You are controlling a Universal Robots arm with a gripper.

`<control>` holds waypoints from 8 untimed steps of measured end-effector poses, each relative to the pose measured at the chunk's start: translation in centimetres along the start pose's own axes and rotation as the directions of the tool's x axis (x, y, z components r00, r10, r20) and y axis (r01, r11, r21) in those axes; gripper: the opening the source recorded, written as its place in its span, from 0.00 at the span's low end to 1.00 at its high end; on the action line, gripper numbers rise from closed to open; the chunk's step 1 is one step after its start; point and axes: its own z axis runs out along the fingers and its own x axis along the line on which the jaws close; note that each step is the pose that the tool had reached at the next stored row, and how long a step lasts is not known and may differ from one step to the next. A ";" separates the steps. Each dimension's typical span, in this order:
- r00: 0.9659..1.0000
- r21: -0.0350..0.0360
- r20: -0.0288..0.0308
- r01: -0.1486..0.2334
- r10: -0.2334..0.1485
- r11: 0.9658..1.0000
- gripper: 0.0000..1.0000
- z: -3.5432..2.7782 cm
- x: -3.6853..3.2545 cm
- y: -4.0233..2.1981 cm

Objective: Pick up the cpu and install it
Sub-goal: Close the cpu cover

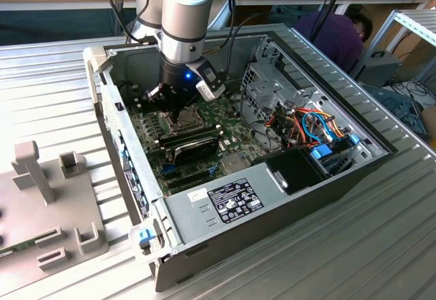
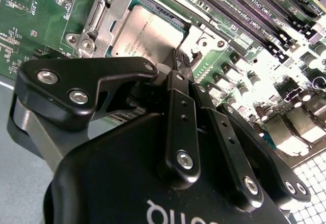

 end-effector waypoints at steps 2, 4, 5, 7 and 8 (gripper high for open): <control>1.000 -0.001 0.001 0.000 0.000 1.000 0.11 -0.12 -0.01 0.02; 1.000 0.001 0.000 0.000 0.000 1.000 0.11 -0.47 0.00 0.00; 1.000 0.001 0.000 0.000 0.000 1.000 0.11 -0.65 -0.01 0.01; 1.000 0.002 0.000 0.000 0.000 1.000 0.11 -1.14 -0.01 0.01; 1.000 0.002 0.000 0.000 0.000 1.000 0.11 -1.28 -0.01 0.01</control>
